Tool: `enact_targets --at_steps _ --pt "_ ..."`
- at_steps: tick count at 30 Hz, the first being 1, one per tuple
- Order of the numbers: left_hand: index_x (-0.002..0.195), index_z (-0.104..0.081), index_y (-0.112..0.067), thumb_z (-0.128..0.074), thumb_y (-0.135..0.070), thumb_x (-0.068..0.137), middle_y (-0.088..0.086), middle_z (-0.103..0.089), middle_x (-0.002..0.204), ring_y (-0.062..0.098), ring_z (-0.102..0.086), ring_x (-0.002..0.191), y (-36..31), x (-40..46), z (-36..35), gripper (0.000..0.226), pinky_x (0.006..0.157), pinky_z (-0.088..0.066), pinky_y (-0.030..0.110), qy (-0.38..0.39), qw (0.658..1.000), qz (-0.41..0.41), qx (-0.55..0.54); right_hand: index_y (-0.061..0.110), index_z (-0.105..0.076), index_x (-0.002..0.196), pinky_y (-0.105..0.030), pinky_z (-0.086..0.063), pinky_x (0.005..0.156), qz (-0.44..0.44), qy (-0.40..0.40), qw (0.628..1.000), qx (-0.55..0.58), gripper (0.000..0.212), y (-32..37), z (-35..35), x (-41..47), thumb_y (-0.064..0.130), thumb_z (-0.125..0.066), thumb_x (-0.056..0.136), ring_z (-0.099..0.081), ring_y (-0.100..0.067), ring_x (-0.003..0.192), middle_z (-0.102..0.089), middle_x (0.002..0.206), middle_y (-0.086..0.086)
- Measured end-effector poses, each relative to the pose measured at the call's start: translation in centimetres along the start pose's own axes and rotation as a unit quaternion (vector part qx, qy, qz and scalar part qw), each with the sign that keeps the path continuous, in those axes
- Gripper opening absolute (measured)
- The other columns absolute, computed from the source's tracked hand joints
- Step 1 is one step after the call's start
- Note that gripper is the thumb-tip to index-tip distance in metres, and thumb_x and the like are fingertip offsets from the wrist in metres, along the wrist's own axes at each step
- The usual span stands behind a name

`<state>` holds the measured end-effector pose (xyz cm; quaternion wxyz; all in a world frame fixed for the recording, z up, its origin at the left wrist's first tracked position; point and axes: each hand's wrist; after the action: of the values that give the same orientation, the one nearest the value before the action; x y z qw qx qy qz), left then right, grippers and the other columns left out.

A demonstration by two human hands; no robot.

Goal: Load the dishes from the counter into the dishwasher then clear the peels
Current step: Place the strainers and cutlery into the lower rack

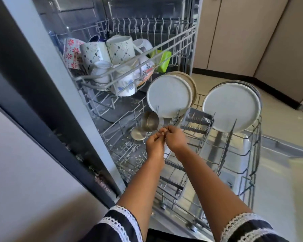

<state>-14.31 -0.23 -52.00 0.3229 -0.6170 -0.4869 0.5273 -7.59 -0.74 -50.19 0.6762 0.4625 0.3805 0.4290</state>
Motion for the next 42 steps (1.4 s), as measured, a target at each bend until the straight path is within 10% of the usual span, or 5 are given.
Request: enact_targets --at_steps 10,18,27,35,42 --pt "0.106 -0.065 -0.011 -0.050 -0.024 0.094 0.010 -0.067 0.102 0.022 -0.063 0.102 1.3 1.3 1.2 0.023 0.095 -0.047 0.038 0.008 0.983 -0.019 -0.182 0.013 -0.066 0.099 -0.026 -0.036 0.071 0.151 0.038 0.975 -0.160 0.022 0.2 -2.0 1.0 0.011 -0.045 0.097 -0.055 -0.020 0.086 -0.067 0.097 -0.005" --pt "0.124 -0.053 0.003 -0.033 -0.019 0.105 -0.002 -0.060 0.087 0.008 -0.061 0.077 1.3 1.3 2.1 0.036 0.061 -0.048 0.010 0.022 0.961 0.012 -0.275 0.010 -0.061 0.098 -0.033 -0.042 0.064 0.262 0.057 0.922 -0.278 0.019 0.7 -3.4 0.7 0.018 -0.044 0.097 -0.059 -0.030 0.081 -0.067 0.091 -0.013" --pt "0.112 -0.062 -0.009 -0.037 -0.027 0.101 0.013 -0.070 0.111 0.027 -0.065 0.109 0.6 0.8 2.7 0.033 0.102 -0.046 0.041 -0.094 0.937 -0.007 -0.337 0.005 -0.063 0.104 -0.032 -0.042 0.067 0.301 0.081 0.894 -0.322 0.023 0.4 -3.3 0.1 0.013 -0.043 0.095 -0.059 -0.031 0.086 -0.063 0.100 -0.013" --pt "0.110 -0.058 -0.002 -0.037 -0.029 0.100 0.011 -0.064 0.084 0.018 -0.061 0.072 -1.8 1.8 5.0 0.035 0.055 -0.051 0.024 -0.079 0.973 0.030 -0.217 0.004 -0.072 0.107 -0.027 -0.042 0.085 0.254 0.107 0.914 -0.298 0.033 0.5 -3.3 0.4 0.000 -0.049 0.085 -0.059 -0.029 0.098 -0.058 0.108 -0.013" --pt "0.111 -0.060 -0.006 -0.049 -0.055 0.093 0.007 -0.067 0.088 0.023 -0.064 0.082 -3.4 3.4 6.4 0.053 0.075 -0.052 0.041 -0.102 0.990 0.083 -0.054 0.001 -0.066 0.095 -0.023 -0.030 0.074 0.245 0.157 0.908 -0.303 0.022 1.3 -3.8 -0.3 0.012 -0.047 0.095 -0.054 -0.026 0.096 -0.058 0.095 -0.011"
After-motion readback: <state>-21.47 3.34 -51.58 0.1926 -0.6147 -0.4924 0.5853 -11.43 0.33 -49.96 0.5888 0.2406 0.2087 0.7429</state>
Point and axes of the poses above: each hand's wrist, its own x-axis towards the middle knuckle, its own z-axis out of the back of the hand, y = z × x
